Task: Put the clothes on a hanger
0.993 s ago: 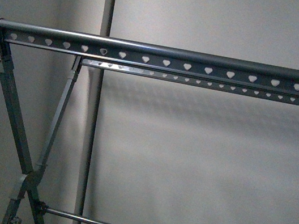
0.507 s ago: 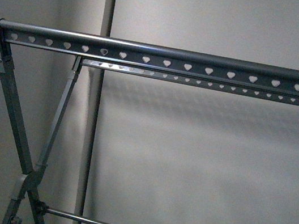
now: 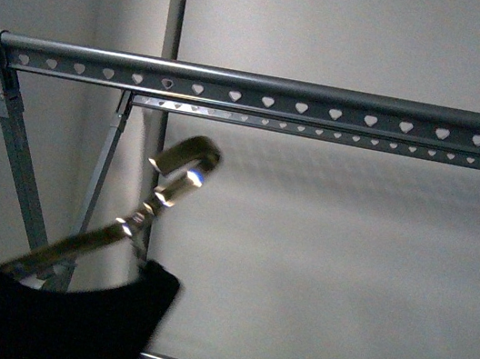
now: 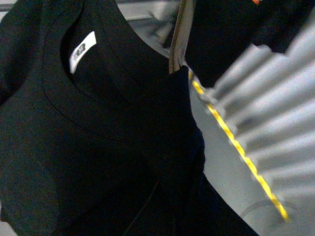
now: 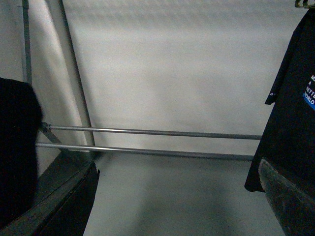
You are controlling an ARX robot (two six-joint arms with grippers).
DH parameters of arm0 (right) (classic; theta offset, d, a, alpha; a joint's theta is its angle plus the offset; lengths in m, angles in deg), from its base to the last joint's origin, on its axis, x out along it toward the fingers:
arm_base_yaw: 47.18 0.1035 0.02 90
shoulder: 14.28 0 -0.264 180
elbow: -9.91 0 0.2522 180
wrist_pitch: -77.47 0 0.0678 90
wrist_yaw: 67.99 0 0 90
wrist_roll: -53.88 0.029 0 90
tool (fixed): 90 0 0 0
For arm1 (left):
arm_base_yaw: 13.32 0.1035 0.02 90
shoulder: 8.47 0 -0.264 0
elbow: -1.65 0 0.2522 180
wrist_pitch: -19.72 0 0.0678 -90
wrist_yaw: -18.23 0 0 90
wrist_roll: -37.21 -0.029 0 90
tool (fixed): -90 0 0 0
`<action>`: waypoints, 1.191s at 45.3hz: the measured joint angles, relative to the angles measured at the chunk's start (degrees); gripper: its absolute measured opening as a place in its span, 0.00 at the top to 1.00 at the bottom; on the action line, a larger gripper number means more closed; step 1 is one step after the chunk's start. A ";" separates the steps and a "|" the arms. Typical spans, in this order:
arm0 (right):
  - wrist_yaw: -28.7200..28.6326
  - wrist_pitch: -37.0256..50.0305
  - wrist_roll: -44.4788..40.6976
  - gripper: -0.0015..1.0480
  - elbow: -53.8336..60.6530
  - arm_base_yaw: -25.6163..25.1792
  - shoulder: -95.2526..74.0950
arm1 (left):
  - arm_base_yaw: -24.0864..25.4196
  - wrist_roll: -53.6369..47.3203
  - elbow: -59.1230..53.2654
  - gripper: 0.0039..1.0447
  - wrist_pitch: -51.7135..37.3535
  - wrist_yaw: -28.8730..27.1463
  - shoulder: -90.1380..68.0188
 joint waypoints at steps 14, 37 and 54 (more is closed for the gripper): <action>0.00 0.00 0.00 0.07 0.00 0.00 0.00 | 2.82 -62.10 27.12 0.97 47.80 9.68 -24.70; 0.00 0.00 0.00 0.07 0.00 0.00 0.00 | -8.33 -64.67 32.00 0.96 28.04 15.50 -27.47; -48.76 0.87 6.84 0.07 -11.06 -21.81 -22.88 | -8.31 -62.40 31.67 0.96 27.82 15.45 -27.30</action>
